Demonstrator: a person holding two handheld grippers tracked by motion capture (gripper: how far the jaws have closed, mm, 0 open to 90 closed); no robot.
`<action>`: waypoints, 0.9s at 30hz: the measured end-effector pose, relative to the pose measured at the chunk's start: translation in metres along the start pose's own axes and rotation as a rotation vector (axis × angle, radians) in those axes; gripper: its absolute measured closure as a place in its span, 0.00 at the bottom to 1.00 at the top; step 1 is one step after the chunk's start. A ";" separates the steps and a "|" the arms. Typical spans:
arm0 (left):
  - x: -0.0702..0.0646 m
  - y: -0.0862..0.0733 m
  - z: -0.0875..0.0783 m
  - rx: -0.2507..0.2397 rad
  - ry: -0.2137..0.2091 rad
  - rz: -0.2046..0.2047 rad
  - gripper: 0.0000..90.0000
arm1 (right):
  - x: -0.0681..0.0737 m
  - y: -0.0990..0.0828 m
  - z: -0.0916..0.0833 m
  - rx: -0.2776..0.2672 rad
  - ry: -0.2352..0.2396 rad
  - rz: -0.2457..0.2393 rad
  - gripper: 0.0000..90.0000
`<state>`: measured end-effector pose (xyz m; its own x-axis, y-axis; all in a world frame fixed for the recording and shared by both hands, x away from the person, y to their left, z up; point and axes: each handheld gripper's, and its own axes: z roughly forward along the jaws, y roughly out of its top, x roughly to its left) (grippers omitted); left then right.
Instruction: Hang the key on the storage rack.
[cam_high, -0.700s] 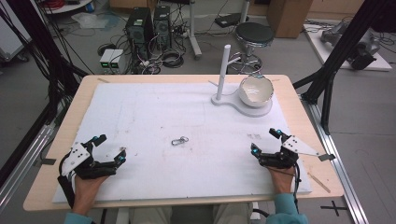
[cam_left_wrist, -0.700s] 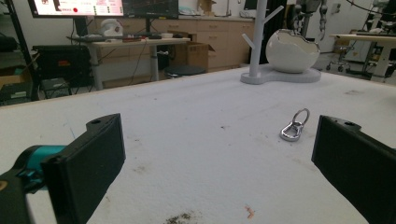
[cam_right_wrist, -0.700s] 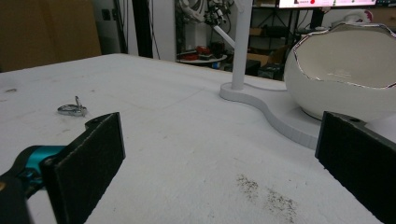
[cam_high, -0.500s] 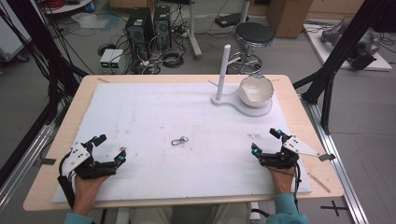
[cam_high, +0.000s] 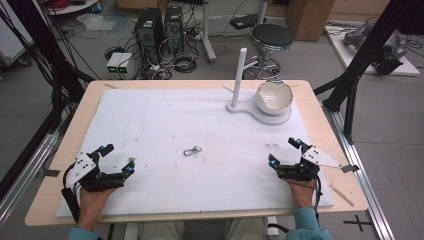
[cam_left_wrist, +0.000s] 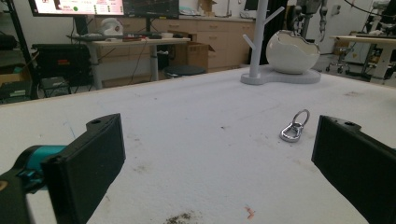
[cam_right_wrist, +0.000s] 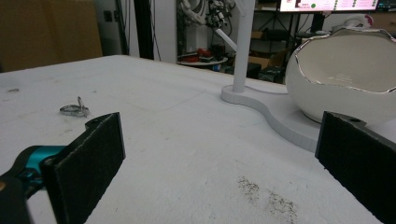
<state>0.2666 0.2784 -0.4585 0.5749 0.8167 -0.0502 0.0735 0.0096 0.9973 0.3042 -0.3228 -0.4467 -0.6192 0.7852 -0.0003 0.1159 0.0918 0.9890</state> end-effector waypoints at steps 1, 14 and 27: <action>0.000 0.000 0.000 0.000 0.000 -0.001 0.04 | 0.001 0.004 0.001 -0.005 0.013 0.010 0.01; 0.000 0.000 0.000 0.002 0.001 -0.001 0.04 | 0.019 0.099 0.027 0.123 0.233 -0.115 0.01; 0.000 0.000 0.001 0.010 0.001 0.001 0.04 | 0.035 0.147 0.088 0.290 0.422 -0.199 0.01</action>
<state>0.2674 0.2777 -0.4581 0.5741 0.8173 -0.0494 0.0815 0.0030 0.9967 0.3681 -0.2276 -0.3143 -0.9019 0.4270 -0.0647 0.1371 0.4251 0.8947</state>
